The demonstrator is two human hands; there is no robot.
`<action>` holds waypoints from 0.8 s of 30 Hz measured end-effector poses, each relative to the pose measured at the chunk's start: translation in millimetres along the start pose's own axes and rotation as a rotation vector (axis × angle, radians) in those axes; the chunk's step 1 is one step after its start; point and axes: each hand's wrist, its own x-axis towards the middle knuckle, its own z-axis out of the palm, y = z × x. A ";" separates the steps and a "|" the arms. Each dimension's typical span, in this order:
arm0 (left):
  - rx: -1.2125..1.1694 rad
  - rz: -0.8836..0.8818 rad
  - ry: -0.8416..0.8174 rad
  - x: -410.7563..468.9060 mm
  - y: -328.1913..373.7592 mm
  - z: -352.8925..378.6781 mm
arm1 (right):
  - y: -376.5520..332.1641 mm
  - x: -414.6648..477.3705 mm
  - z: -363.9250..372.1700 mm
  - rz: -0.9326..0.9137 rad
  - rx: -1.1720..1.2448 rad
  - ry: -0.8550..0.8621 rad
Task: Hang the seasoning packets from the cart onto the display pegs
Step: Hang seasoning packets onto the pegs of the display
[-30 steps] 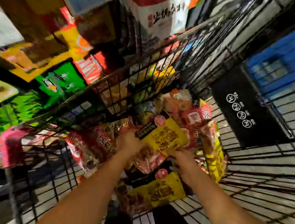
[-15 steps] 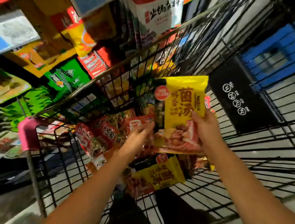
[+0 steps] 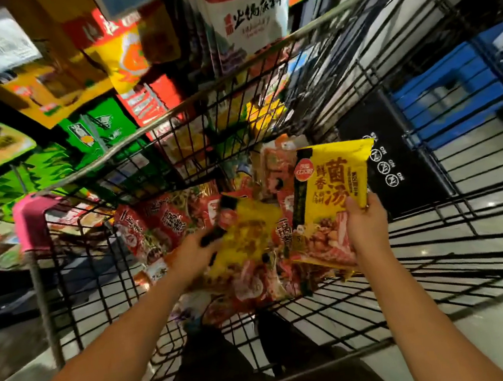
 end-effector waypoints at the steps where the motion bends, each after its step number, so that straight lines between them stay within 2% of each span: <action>1: -0.125 -0.006 0.070 -0.7 9.1 -12.7 | -1.6 -0.2 -1.3 -0.021 -0.003 0.000; 3: -0.327 -0.007 0.157 2.1 28.1 -32.6 | -5.7 -1.9 -3.2 -0.051 -0.026 -0.004; 5: -0.483 -0.005 0.157 5.4 52.1 -42.5 | -9.7 -3.9 -4.4 -0.043 -0.015 -0.035; 7: -0.543 0.006 0.112 6.9 78.8 -37.3 | -12.8 -6.3 -1.5 -0.006 0.021 -0.078; 11: -0.526 -0.049 0.014 10.0 120.5 5.5 | -20.5 -10.5 0.2 0.129 0.174 -0.195; 15: -0.500 -0.088 -0.091 17.5 147.0 44.2 | -31.6 -1.8 -13.2 0.095 0.185 -0.184; 18: -0.555 -0.059 -0.216 19.8 171.6 73.7 | -47.8 0.0 -25.9 0.097 0.271 -0.271; 20: -0.503 0.018 -0.184 18.8 187.8 92.6 | -55.0 1.8 -35.2 0.098 0.261 -0.322; 22: -0.463 0.077 -0.131 24.6 198.7 108.5 | -59.7 9.0 -48.7 0.077 0.213 -0.287; 24: -0.471 0.079 -0.158 30.4 213.5 119.7 | -63.0 20.1 -67.5 0.030 0.187 -0.269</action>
